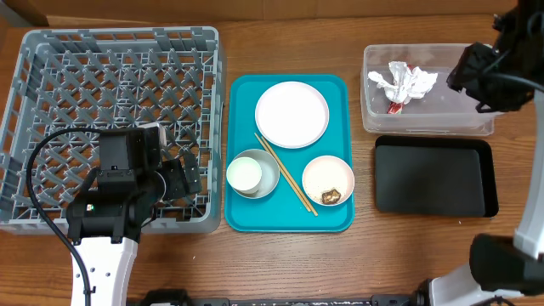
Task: Sort waste into correct bins and load items into the dishwasher
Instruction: 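Drop the white tissue into the clear bin with the right gripper, then grasp the rim of the rice bowl with the right gripper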
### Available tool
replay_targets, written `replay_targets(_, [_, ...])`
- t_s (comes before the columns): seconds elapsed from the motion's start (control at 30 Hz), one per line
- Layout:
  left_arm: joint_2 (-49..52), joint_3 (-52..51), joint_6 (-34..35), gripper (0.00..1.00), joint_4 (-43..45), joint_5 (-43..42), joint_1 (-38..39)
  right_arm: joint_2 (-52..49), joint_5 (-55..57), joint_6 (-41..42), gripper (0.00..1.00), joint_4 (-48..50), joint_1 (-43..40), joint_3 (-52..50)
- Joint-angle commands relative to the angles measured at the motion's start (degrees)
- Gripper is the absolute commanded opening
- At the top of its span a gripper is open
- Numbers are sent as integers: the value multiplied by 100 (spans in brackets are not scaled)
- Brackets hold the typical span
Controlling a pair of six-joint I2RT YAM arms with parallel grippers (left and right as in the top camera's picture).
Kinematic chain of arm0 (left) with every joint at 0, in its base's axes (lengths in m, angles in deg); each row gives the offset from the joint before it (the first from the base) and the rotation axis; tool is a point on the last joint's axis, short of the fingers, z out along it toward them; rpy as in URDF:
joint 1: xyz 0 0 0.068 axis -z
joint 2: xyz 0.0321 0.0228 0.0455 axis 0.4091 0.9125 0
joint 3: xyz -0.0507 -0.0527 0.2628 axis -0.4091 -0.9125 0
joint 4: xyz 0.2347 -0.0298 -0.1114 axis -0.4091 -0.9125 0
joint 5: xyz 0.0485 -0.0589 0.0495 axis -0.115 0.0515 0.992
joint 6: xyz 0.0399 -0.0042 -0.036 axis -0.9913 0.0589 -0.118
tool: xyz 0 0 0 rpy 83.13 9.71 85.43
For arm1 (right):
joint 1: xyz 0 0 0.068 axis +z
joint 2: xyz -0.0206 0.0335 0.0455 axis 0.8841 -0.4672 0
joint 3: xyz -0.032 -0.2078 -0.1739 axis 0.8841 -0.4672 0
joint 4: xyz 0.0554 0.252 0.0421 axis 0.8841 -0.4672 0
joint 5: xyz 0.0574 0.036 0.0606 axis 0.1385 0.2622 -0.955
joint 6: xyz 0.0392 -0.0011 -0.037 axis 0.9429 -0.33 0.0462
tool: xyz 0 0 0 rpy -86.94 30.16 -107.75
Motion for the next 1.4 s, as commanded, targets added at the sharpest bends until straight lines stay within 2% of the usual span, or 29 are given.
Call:
replay_targets(0.0, [-4,151,15,100,11,-37,37,855,-46,-92,53,74,-4,-249])
replay_targets(0.13, [-2,151,15,100,20,-35,37,1792,-48,-94,56,297,-4,-931])
replay_targets(0.2, [-2,151,15,100,35,-35,37,2398,-188,-92,58,570,22,-1722])
replay_targets(0.37, [-2,149,15,100,31,-35,37,3176,-695,-92,59,1158,181,-3359])
replay_targets(0.53, [-2,149,17,100,26,-37,37,3928,-922,-94,68,2291,885,-5268])
replay_targets(0.6, [-2,151,17,100,26,-37,37,3987,-1099,-92,75,2811,1281,-5744])
replay_targets(0.73, [-2,151,17,100,28,-39,37,3462,-1119,63,75,3362,2031,-5921])
replay_targets(0.9, [-2,149,17,100,26,-37,37,2072,-1113,63,75,3512,2846,-5580])
replay_targets(1.0, [-2,149,17,100,22,-39,37,1213,-1093,210,67,3827,3259,-5497])
replay_targets(1.2, [-2,149,17,100,-37,-37,37,199,-1001,660,63,4638,3716,-5493])
replay_targets(1.37, [-2,149,17,100,-37,-39,37,-243,-358,1051,59,5093,3915,-5493])
